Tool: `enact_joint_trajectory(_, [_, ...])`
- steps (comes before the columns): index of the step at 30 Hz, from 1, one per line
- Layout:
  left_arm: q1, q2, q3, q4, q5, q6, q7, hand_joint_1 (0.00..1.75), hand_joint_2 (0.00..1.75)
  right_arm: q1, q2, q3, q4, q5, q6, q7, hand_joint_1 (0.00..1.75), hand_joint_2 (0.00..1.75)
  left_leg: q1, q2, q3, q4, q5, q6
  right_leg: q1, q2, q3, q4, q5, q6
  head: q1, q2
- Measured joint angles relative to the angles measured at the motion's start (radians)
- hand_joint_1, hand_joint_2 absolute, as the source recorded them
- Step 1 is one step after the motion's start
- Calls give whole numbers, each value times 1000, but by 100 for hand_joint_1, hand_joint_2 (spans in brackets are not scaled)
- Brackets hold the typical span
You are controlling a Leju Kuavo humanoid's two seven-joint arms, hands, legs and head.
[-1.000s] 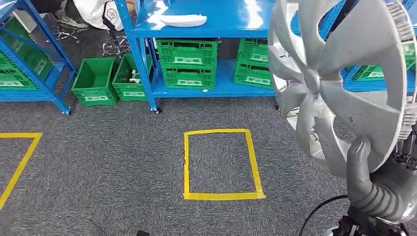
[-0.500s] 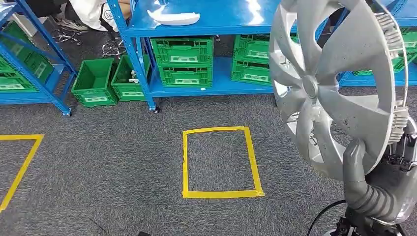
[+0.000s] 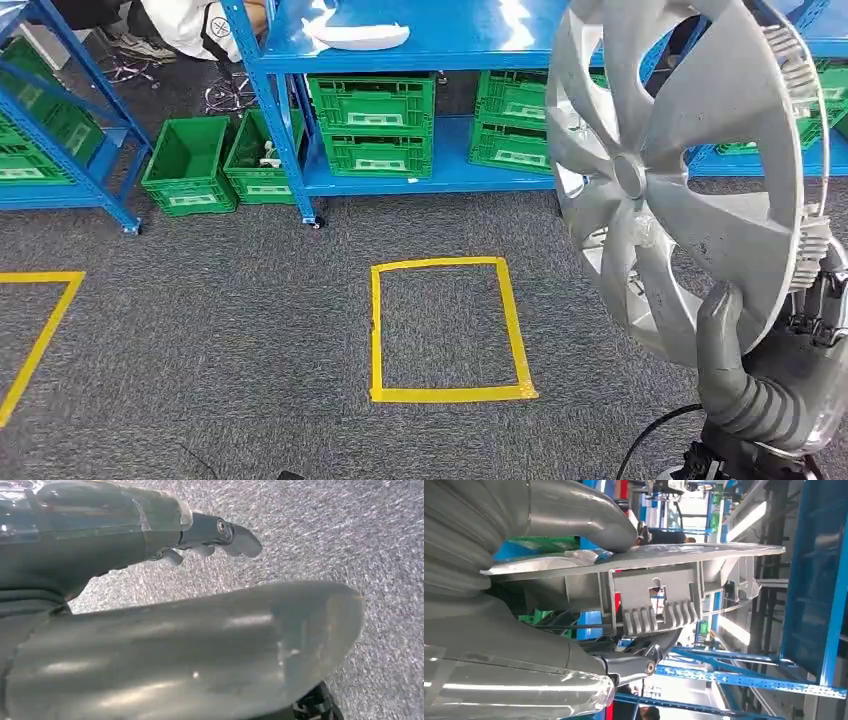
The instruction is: Take the parts from the cabinet and place them on the table.
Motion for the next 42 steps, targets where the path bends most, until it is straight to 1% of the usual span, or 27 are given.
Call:
enact_joint_trajectory(9, [0, 0, 0, 0, 0, 0, 0, 0, 0, -1, 0, 0, 6, 11, 0, 12, 175, 175, -1, 1, 0, 1, -1, 1, -1, 0, 1, -1, 0, 0, 0, 0])
enact_joint_trajectory(10, [0, 0, 0, 0, 0, 0, 0, 0, 0, -1, 0, 0, 6, 12, 0, 13, 175, 175, -3, 0, -1, 4, -3, 3, -3, 0, 1, -5, 3, 3, 0, 0])
enact_joint_trajectory(11, [0, 1, 0, 0, 0, 0, 0, 0, 0, -2, 0, 0, 6, 13, 0, 15, 175, 175, -8, 1, -1, 7, -5, 14, -6, -1, 2, -10, 6, 11, 0, 0])
enact_joint_trajectory(13, [-1, 0, 0, 0, 0, 0, 0, 0, 0, -4, 0, 0, 7, 18, 0, 16, 175, 175, -4, 3, 7, -19, 7, 24, 0, -2, 11, -22, 10, 18, -5, 0])
enact_joint_trajectory(14, [0, -2, 0, -1, 0, 0, 0, 0, 0, -4, -1, 0, 8, 19, 0, 17, 175, 175, 7, 3, 20, -38, 17, 20, -1, -1, 9, -14, -2, 17, -7, 0])
enact_joint_trajectory(15, [-1, -2, 0, 0, 0, 0, 0, 0, 0, -6, -1, 0, 9, 21, 0, 17, 175, 175, 11, 0, 26, -47, 20, 24, 0, -1, -10, 27, -27, 23, -3, 0])
enact_joint_trajectory(17, [0, -2, 0, 0, 0, -1, 1, 0, 0, -10, -2, 1, 10, 21, 0, 18, 175, 175, 13, -2, 26, -47, 20, 23, -6, -1, -97, 198, -105, 35, 9, 0])
enact_joint_trajectory(18, [0, -3, 0, 0, 0, -1, 1, 0, 0, -10, -2, 1, 12, 21, 0, 19, 175, 175, 14, -5, 27, -46, 19, 22, -10, -1, -138, 271, -127, 40, 10, 0])
enact_joint_trajectory(19, [1, -3, 0, 0, 0, -2, 1, 0, 0, -10, -2, 1, 15, 21, 0, 20, 175, 175, 16, -9, 28, -45, 17, 19, -13, -2, -162, 303, -122, 44, 11, 0])
enact_joint_trajectory(20, [1, -3, 0, 0, 0, -2, 1, 0, 0, -9, -2, 2, 19, 21, 0, 20, 175, 175, 20, -19, 32, -44, 12, 13, -16, -2, -157, 283, -89, 48, 11, 0])
enact_joint_trajectory(22, [1, -4, 0, 0, 0, -1, 2, 0, 0, -9, -2, 2, 22, 21, 0, 21, 175, 175, 30, -38, 44, -34, 0, -2, -26, 5, -97, 132, 22, 57, 14, 0])
enact_joint_trajectory(23, [0, -4, 0, 0, 0, -2, 2, 0, 0, -10, -2, 2, 23, 22, 0, 21, 175, 175, 33, -47, 47, -25, -10, -12, -34, 31, -62, 41, 69, 64, 16, 0])
enact_joint_trajectory(24, [-2, -3, 0, 0, 0, -1, 2, 0, 0, -10, -2, 2, 25, 22, 0, 21, 175, 175, 29, -55, 35, -19, -16, -21, -35, 71, -47, 36, 44, 64, 22, 0])
enact_joint_trajectory(25, [-5, -4, 0, -1, 0, -2, 2, 0, 0, -10, -2, 2, 24, 23, 0, 21, 175, 175, 30, -63, 25, -4, -16, -27, -36, 63, -42, 10, 34, 47, 24, 0])
enact_joint_trajectory(26, [-6, -4, 0, -1, 0, -2, 3, 0, 0, -10, -2, 2, 26, 23, 0, 21, 175, 175, 31, -74, 18, -5, -13, -32, -32, 55, -51, 24, 31, 35, 18, 0])
enact_joint_trajectory(29, [0, -3, 0, 0, 0, -2, 3, 0, 0, -11, -2, 3, 29, 32, 0, 27, 175, 175, 36, -98, 12, -3, -22, -47, -35, 22, -49, 28, 22, 11, 17, 0])
enact_joint_trajectory(30, [0, -3, 0, 0, 0, -2, 3, 0, 0, -13, -2, 3, 29, 35, 0, 27, 175, 175, 31, -34, 0, 24, -39, -49, -32, 12, -46, 28, 20, 5, 13, 0])
enact_joint_trajectory(31, [-3, -3, 0, 0, 0, -2, 3, 0, 0, -13, -2, 3, 28, 39, 0, 27, 175, 175, 31, -2, -37, 93, -73, -50, -28, -1, -45, 28, 18, -4, 2, 0])
enact_joint_trajectory(33, [-4, -4, 0, 0, 0, -2, 3, 0, 0, -13, -2, 3, 29, 42, 0, 29, 175, 175, 31, 2, -133, 265, -140, -50, -20, -26, -45, 28, 13, -11, -3, 0])
enact_joint_trajectory(34, [-2, -5, 0, 0, 0, -2, 3, 0, 0, -12, -2, 3, 29, 42, 0, 31, 175, 175, 31, 2, -169, 322, -150, -48, -16, -37, -43, 29, 10, -15, -7, 0])
enact_joint_trajectory(35, [1, -5, 0, 0, 0, -2, 3, 0, 0, -12, -2, 4, 30, 42, 0, 33, 175, 175, 30, 1, -183, 332, -132, -45, -12, -48, -39, 29, 8, -18, -8, 0])
enact_joint_trajectory(36, [2, -5, 0, 0, 0, -2, 3, 0, 0, -12, -2, 5, 30, 42, 0, 34, 175, 175, 30, 1, -174, 300, -97, -39, -8, -56, -35, 29, 4, -19, -10, 0])
enact_joint_trajectory(37, [2, -4, 0, 0, 0, -2, 3, 0, 0, -13, -2, 6, 30, 42, 0, 34, 175, 175, 27, 7, -140, 222, -40, -30, -5, -67, -26, 29, -1, -18, -11, 0])
enact_joint_trajectory(38, [1, -4, 0, 0, 0, -2, 3, 0, 0, -14, -2, 6, 30, 42, 0, 35, 175, 175, 22, 26, -99, 134, 12, -20, -2, -75, -17, 29, -6, -17, -12, 0])
enact_joint_trajectory(39, [1, -3, 0, 0, 0, -2, 3, 0, 0, -14, -2, 6, 30, 42, 0, 35, 175, 175, 9, 85, -69, 71, 27, -8, -1, -84, -10, 29, -12, -14, -13, 0])
enact_joint_trajectory(40, [-1, -3, 0, 0, 0, -2, 3, 0, 0, -14, -2, 6, 29, 42, 0, 34, 175, 175, -4, 112, -64, 62, 19, -6, 7, -90, -10, 31, -16, -7, -12, 0])
enact_joint_trajectory(42, [-3, -3, 0, 0, 0, -2, 3, 0, 0, -15, -1, 7, 30, 42, 0, 35, 175, 175, -2, 84, -65, 48, 8, -4, 9, -114, -12, 30, -18, -1, -11, 0])
